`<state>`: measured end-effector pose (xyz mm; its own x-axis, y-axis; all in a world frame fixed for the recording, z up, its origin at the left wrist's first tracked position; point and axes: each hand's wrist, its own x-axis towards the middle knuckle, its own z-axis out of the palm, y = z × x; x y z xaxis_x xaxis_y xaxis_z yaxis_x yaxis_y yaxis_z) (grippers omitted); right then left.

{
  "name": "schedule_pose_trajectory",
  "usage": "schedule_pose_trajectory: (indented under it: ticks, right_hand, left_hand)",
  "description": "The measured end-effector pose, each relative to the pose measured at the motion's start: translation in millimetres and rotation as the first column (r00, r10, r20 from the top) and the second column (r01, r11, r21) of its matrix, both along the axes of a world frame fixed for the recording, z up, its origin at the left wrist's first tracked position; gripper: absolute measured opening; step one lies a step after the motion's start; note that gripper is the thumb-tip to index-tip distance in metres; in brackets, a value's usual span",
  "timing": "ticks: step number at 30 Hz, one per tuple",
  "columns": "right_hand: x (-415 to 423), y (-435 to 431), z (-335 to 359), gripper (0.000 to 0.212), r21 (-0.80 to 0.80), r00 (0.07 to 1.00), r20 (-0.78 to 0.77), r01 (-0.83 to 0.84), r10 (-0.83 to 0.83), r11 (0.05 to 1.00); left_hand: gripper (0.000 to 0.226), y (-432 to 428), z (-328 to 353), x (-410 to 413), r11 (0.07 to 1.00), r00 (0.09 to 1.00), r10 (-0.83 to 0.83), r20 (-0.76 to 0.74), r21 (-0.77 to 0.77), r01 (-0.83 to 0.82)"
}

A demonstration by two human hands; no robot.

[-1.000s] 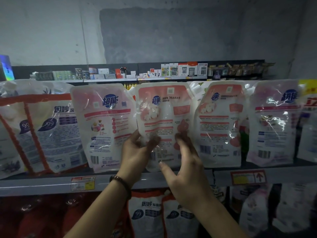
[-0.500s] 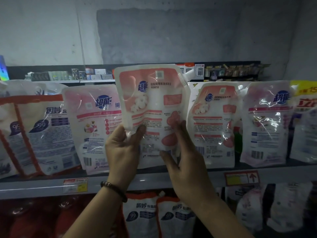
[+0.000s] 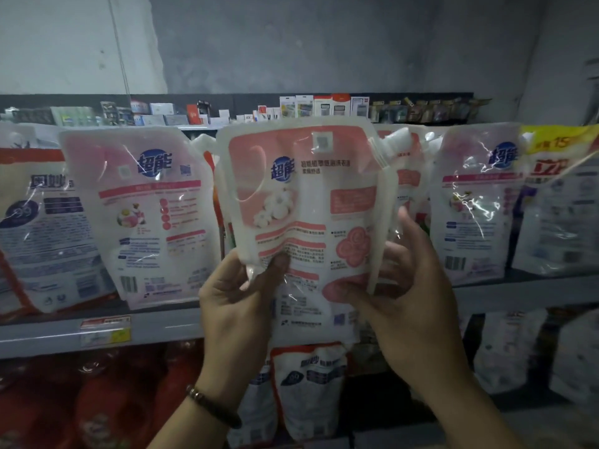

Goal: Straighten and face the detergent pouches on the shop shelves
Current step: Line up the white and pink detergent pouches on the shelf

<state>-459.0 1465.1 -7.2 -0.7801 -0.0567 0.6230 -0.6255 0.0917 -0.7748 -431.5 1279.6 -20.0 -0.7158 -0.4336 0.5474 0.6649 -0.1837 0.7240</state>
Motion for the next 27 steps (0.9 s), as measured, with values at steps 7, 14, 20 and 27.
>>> schedule_pose_trajectory:
  ticks: [7,14,20,27]
  right_hand:
    - [-4.5,45.5,-19.0,0.057,-0.084,0.981,0.135,-0.128,0.138,0.988]
    - [-13.9,87.8,-55.3,0.028,-0.155,0.972,0.229,-0.009,0.045,0.988]
    - [-28.8,107.9,-89.8,0.031,-0.113,0.945,0.328,0.041,-0.002,0.993]
    - [-46.7,121.4,-135.2,0.026,0.045,0.927,0.356,0.114,-0.122,0.993]
  left_hand:
    - [0.030,35.4,-31.7,-1.9,0.997,0.994,-0.074,0.079,-0.001,0.074]
    - [0.027,70.6,-67.0,-2.0,0.995,0.977,-0.089,0.193,-0.031,0.097]
    - [0.030,79.1,-102.6,-7.2,0.989,0.938,-0.105,0.331,-0.066,0.134]
    - [0.029,88.2,-137.3,-15.1,0.972,0.854,-0.075,0.514,-0.153,0.177]
